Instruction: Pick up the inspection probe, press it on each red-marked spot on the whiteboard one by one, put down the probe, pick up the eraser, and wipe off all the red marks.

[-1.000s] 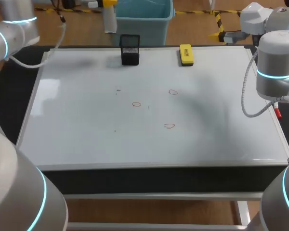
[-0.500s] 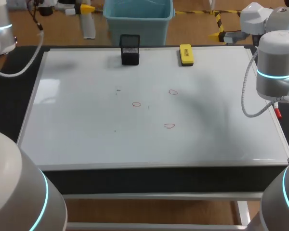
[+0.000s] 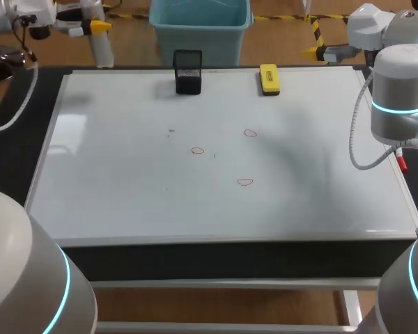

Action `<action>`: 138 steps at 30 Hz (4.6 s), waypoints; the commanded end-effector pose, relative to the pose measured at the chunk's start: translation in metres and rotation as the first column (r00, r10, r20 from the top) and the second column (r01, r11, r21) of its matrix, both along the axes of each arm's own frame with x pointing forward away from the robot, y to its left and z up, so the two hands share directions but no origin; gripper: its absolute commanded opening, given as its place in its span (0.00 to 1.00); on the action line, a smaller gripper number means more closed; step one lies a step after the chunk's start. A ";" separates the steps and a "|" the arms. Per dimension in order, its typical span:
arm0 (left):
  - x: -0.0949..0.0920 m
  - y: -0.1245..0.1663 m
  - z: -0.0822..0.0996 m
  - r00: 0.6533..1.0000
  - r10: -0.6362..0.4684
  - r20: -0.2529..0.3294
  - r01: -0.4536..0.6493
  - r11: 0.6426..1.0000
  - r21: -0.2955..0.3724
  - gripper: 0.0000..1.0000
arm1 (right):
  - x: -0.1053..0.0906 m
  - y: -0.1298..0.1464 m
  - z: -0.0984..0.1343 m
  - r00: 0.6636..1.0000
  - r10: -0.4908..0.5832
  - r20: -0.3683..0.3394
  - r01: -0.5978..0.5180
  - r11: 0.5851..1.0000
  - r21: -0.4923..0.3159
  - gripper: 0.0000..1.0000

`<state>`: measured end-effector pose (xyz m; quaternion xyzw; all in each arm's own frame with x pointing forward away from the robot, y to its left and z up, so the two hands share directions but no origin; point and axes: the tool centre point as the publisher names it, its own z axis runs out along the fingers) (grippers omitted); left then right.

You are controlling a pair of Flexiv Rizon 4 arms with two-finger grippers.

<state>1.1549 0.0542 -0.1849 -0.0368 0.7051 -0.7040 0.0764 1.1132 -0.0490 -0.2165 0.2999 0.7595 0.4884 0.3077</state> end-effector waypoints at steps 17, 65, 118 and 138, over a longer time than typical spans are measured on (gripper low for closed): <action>-0.020 0.025 -0.023 0.905 0.425 0.002 -0.425 0.905 0.019 0.00 | 0.000 0.000 0.000 1.000 0.001 -0.001 -0.001 1.000 -0.001 1.00; -0.020 0.025 -0.023 0.905 0.425 0.002 -0.425 0.905 0.019 0.00 | 0.075 -0.033 -0.048 0.788 0.589 -0.179 -0.601 0.671 -0.435 1.00; -0.020 0.025 -0.023 0.905 0.425 0.002 -0.425 0.905 0.019 0.00 | 0.076 0.072 -0.119 0.010 0.842 -0.540 -0.402 -0.491 -0.773 1.00; -0.020 0.025 -0.023 0.905 0.425 0.002 -0.425 0.905 0.019 0.00 | 0.078 0.073 -0.123 0.041 0.847 -0.530 -0.411 -0.469 -0.782 1.00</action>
